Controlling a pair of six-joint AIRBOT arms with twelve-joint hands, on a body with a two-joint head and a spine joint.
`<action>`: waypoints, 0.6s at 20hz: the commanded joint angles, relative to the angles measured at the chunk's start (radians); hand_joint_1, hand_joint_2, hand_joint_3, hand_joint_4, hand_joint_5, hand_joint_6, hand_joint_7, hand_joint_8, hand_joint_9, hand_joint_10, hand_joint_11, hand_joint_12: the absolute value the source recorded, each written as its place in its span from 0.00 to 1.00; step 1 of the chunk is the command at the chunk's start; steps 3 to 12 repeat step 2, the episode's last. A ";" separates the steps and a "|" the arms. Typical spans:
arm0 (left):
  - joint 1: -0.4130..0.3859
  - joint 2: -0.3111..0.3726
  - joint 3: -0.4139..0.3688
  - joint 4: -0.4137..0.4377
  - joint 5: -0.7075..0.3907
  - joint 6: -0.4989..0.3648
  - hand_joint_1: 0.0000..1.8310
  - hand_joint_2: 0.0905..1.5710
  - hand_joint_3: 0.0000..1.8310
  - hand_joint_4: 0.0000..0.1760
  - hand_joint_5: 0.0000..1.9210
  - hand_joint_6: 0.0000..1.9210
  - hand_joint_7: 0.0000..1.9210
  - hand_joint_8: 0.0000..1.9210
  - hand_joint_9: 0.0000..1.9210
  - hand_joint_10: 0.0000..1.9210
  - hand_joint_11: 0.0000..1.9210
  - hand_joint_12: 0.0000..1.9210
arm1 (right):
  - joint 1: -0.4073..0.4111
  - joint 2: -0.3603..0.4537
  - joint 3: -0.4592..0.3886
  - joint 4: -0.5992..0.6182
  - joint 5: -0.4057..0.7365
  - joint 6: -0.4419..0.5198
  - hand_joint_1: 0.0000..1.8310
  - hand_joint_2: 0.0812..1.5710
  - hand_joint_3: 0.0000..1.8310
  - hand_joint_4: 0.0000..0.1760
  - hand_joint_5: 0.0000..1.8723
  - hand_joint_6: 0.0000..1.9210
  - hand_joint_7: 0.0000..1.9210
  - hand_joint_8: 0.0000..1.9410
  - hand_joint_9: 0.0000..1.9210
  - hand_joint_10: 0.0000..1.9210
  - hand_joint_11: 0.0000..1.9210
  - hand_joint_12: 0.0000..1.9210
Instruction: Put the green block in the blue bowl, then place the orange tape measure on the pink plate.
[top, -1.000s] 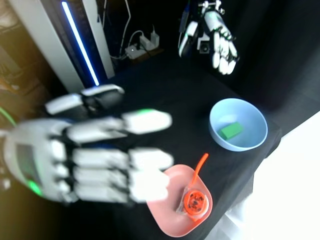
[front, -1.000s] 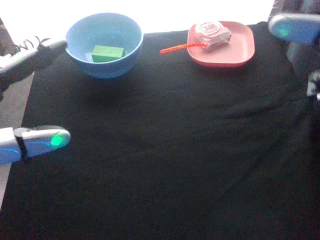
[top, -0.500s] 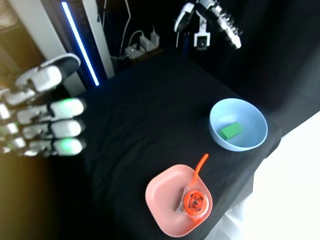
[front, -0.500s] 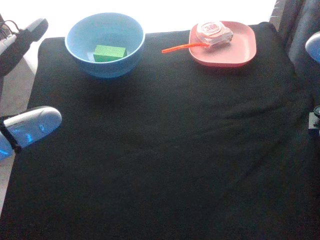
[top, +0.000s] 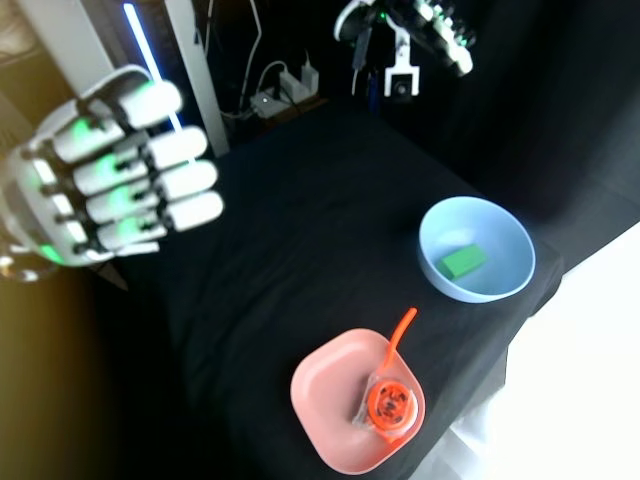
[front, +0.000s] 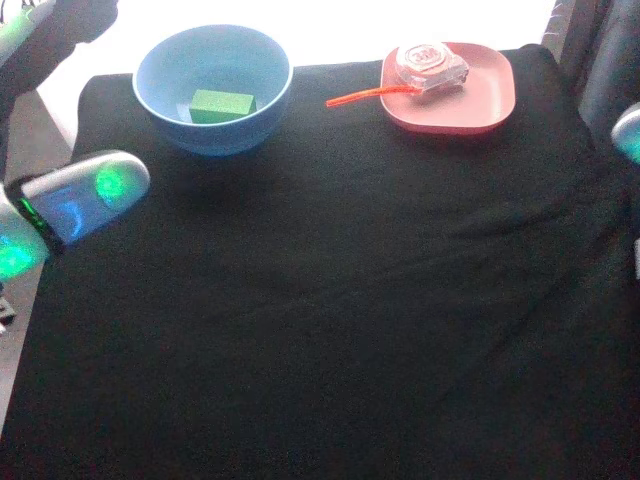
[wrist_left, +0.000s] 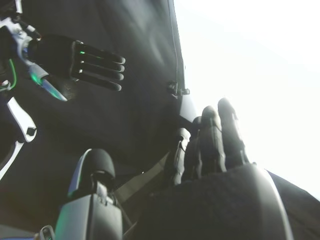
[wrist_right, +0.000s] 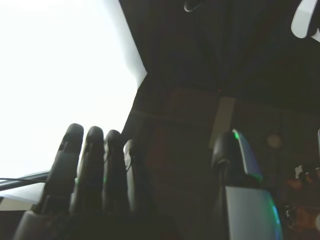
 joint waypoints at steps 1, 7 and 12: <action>-0.015 0.016 -0.008 0.019 -0.123 0.011 0.23 0.69 0.00 0.44 0.14 0.33 0.29 0.11 0.28 0.06 0.03 0.58 | 0.014 0.001 -0.001 0.012 0.113 0.003 0.42 0.62 0.00 0.69 0.13 0.00 0.04 0.00 0.11 0.00 0.00 0.38; -0.022 0.018 -0.009 0.027 -0.123 0.015 0.21 0.69 0.00 0.53 0.07 0.30 0.28 0.09 0.29 0.06 0.09 0.61 | 0.014 0.005 -0.001 0.011 0.113 0.003 0.37 0.67 0.00 0.64 0.12 0.00 0.06 0.00 0.13 0.00 0.03 0.40; -0.022 0.018 -0.009 0.027 -0.123 0.015 0.21 0.69 0.00 0.53 0.07 0.30 0.28 0.09 0.29 0.06 0.09 0.61 | 0.014 0.005 -0.001 0.011 0.113 0.003 0.37 0.67 0.00 0.64 0.12 0.00 0.06 0.00 0.13 0.00 0.03 0.40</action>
